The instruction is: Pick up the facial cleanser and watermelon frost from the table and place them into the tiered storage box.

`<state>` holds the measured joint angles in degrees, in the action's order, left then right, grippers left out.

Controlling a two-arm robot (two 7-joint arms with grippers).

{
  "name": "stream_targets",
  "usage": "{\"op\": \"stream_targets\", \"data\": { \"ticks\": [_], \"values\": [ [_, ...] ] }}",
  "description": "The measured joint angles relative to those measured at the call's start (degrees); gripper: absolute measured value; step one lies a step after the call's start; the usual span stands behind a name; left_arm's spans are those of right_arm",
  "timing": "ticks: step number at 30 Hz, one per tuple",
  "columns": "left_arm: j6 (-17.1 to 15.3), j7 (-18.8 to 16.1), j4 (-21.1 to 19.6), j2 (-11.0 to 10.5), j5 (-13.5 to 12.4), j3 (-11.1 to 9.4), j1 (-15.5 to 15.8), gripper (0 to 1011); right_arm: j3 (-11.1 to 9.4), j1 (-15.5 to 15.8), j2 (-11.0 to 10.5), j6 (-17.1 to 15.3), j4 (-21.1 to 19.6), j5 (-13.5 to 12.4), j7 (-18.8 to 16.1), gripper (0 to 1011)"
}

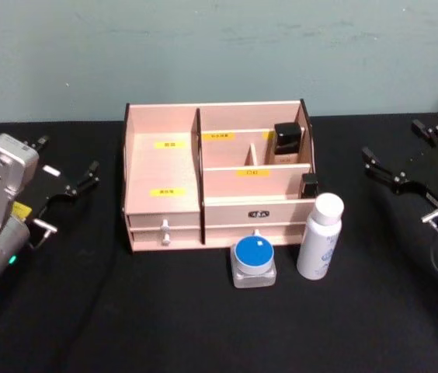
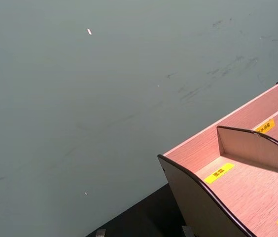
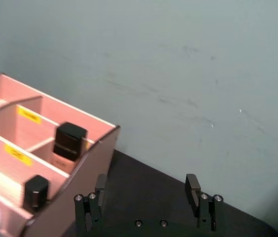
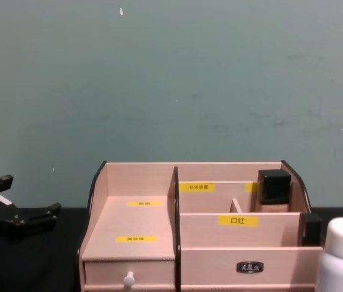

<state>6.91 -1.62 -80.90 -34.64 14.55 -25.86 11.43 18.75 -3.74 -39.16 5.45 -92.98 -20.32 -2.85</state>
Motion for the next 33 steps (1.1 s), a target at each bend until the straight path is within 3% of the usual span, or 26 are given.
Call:
{"op": "stream_targets", "data": {
  "ticks": [8, 16, 20, 27, 33],
  "values": [
    [0.00, 0.00, 0.00, 0.00, 0.00, 0.00, 0.00, 1001, -4.90, 8.74, -4.76, -1.27, -11.42, -2.56, -0.96, 1000],
    [0.00, 0.00, 0.00, 0.00, 0.00, 0.00, 0.00, 1001, -11.42, 17.73, -10.77, -7.46, -22.46, -7.91, -3.79, 1000],
    [0.00, 0.00, 0.00, 0.00, 0.00, 0.00, 0.00, 1001, -14.44, 21.56, -12.78, -10.65, -25.98, -10.24, -4.60, 1000],
    [0.00, 0.00, 0.00, 0.00, 0.00, 0.00, 0.00, 1001, -18.42, 26.40, -14.06, -16.83, -29.45, -14.18, -5.54, 1000],
    [0.00, 0.00, 0.00, 0.00, 0.00, 0.00, 0.00, 1001, -18.38, 27.57, -14.15, -19.17, -30.03, -14.72, -6.47, 1000]
  ]
}}
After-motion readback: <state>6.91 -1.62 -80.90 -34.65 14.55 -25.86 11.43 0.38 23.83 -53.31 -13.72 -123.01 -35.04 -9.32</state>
